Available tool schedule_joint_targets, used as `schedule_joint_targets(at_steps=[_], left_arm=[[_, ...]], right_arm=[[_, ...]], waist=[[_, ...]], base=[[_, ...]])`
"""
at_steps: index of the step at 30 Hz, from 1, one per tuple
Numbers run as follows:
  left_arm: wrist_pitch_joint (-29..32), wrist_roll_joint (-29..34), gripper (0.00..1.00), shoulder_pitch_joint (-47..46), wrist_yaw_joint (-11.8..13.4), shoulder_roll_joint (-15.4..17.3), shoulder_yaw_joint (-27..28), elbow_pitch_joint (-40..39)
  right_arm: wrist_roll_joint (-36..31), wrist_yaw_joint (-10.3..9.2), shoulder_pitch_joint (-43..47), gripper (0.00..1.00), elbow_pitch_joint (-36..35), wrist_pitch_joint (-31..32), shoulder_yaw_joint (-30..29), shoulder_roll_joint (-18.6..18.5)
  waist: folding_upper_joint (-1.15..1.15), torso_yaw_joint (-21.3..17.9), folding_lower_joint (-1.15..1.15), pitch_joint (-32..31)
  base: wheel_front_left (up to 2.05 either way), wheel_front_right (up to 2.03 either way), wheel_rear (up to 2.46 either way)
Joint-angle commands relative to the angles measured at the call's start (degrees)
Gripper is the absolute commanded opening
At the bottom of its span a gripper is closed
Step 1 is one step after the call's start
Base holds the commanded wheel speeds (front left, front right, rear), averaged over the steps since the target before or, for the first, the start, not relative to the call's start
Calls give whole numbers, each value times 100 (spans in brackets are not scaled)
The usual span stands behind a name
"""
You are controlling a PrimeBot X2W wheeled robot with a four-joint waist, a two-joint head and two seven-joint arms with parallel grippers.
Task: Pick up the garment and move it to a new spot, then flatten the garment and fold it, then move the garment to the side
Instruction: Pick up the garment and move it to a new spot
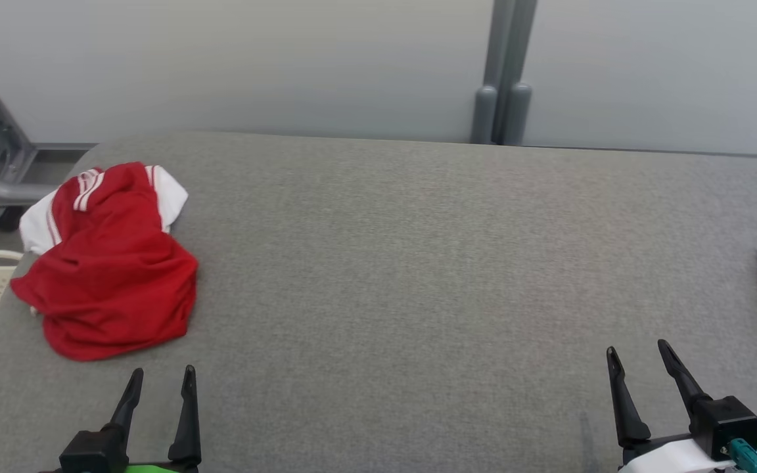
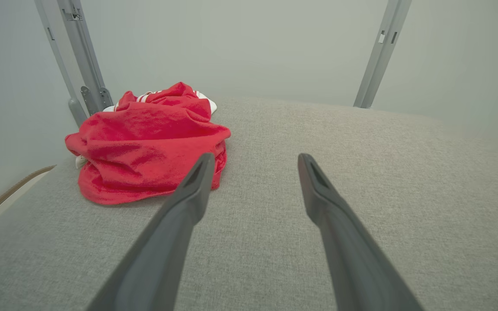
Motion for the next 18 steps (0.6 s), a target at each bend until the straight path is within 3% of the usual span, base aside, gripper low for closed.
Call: schedule_joint_targets(at_steps=[1,6,9,10,18], left_arm=[[-1,41,100,39,-10,-15,-44,-6],[-1,31,100,208,-12,21,-20,-38],[-1,6,100,249,-12,27,17,-55],[-1,-53,100,405,16,-42,238,-220],[1,-36,100,181,0,-129,163,-185]], right_arm=[[39,-8,-7,100,-22,-26,24,-6],[63,-8,-160,100,6,-27,251,0],[85,-8,-200,100,33,-26,327,1],[106,-8,-394,100,118,-24,602,-5],[112,-8,-336,100,76,-24,523,-8]], waist=[[44,811,0,-110],[44,1612,0,-196],[44,1868,0,-235],[44,2048,0,-177],[44,2066,0,-84]], base=[[0,0,0],[0,0,0],[0,0,0],[0,0,0],[0,0,0]])
